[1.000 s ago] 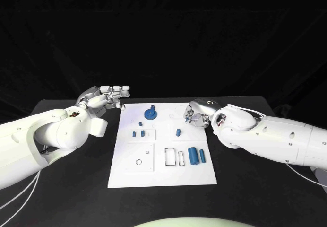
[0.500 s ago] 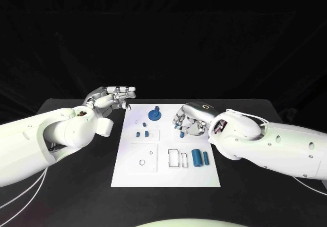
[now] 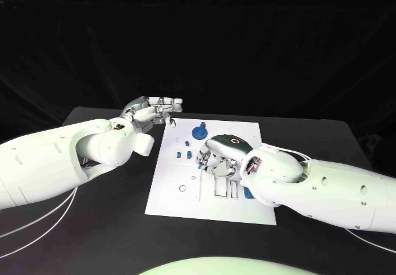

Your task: Assemble the parts on the task board

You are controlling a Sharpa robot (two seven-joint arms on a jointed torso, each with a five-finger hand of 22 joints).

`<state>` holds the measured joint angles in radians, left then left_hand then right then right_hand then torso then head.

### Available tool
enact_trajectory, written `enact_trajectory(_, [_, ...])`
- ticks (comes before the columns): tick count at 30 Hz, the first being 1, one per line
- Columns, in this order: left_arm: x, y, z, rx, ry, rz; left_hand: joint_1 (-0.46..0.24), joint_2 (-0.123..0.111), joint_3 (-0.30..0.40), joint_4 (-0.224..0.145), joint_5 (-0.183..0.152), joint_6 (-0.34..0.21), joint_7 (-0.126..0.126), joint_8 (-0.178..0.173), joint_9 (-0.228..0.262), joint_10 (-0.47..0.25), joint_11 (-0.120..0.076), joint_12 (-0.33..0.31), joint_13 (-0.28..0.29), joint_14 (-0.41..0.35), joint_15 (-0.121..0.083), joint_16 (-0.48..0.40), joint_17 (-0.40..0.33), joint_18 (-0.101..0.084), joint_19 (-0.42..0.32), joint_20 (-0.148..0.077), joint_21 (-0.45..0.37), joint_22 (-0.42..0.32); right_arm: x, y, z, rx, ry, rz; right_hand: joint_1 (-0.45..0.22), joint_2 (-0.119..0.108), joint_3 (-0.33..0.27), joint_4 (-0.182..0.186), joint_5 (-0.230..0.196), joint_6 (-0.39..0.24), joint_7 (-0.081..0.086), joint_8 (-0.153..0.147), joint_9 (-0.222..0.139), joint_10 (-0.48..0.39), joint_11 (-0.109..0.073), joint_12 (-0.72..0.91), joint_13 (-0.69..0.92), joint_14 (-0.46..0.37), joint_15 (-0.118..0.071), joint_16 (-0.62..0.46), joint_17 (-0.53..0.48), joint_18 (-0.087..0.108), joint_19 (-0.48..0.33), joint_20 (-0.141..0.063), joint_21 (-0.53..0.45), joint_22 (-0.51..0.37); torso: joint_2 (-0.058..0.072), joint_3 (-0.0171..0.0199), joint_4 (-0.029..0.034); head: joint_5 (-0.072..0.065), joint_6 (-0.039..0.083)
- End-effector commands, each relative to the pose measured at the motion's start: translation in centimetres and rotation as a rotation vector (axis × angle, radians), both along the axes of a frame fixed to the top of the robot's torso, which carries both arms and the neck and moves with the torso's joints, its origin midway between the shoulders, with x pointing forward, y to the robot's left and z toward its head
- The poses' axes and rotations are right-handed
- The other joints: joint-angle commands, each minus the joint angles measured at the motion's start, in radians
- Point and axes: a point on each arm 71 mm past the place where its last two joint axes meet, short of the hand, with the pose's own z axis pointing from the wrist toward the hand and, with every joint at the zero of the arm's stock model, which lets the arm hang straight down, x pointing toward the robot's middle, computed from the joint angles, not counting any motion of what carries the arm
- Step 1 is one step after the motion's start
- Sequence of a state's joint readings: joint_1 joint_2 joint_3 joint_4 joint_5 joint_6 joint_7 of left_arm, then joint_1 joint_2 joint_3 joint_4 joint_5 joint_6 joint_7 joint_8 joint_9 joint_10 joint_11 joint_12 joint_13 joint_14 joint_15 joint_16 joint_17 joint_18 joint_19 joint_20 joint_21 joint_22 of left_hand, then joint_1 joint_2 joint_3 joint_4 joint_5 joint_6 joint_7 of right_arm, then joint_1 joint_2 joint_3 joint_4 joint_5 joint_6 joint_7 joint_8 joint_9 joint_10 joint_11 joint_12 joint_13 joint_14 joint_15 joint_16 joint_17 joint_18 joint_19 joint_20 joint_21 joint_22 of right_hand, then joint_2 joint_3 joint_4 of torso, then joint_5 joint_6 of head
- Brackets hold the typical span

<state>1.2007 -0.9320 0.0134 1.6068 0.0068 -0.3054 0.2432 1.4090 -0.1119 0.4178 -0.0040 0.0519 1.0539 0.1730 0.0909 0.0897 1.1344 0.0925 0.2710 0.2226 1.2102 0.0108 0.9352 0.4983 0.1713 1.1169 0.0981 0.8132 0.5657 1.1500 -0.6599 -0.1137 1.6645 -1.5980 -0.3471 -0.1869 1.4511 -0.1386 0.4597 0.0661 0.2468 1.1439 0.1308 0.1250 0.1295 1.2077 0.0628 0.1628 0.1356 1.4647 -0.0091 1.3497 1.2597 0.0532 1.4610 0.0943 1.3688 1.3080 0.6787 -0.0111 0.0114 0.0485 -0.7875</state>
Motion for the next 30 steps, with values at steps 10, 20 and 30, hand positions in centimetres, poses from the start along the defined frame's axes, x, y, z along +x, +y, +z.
enact_trajectory(10, [-0.3,-0.9,0.2,-0.013,-0.006,-0.037,0.010,-0.004,0.001,-0.008,0.000,-0.007,-0.001,0.005,-0.001,-0.008,-0.001,0.006,0.000,-0.006,0.000,-0.004,-0.002,0.013,0.007,-0.002,-0.004,-0.001,0.1,1.5,-2.6,-0.057,0.024,0.026,-0.011,-0.001,0.003,-0.003,0.004,0.005,0.001,0.002,0.001,0.005,0.000,-0.007,0.000,0.045,-0.007,0.005,0.000,-0.010,0.022,-0.005,0.006,0.193,0.001,0.0004,0.0002,0.040,-0.015])
enact_trajectory(20, [-0.3,-1.0,0.2,-0.013,-0.005,-0.040,0.010,-0.004,0.001,-0.008,0.000,-0.007,-0.001,0.005,-0.001,-0.008,-0.001,0.006,0.000,-0.006,0.000,-0.004,-0.002,0.013,0.007,-0.002,-0.004,-0.001,0.3,1.8,-3.4,-0.065,0.012,0.022,-0.011,-0.001,0.003,-0.004,0.005,0.005,0.001,0.002,0.001,0.005,0.000,-0.008,0.000,0.045,-0.007,0.004,-0.001,-0.010,0.021,-0.005,0.006,0.193,0.000,0.0007,0.0000,0.066,-0.023])
enact_trajectory(30, [-0.2,-1.0,0.2,-0.013,-0.006,-0.039,0.006,-0.005,0.000,-0.007,-0.001,-0.007,0.000,0.006,-0.001,-0.008,0.000,0.008,0.000,-0.007,0.001,-0.004,-0.003,0.013,0.006,-0.001,-0.005,-0.001,0.2,2.1,-3.8,-0.064,0.011,0.033,-0.011,0.001,0.005,-0.008,0.008,0.006,0.001,0.002,0.002,0.007,0.000,-0.008,0.000,0.045,-0.007,0.005,-0.001,-0.010,0.022,-0.005,0.007,0.194,0.000,0.0014,-0.0001,0.071,-0.024])
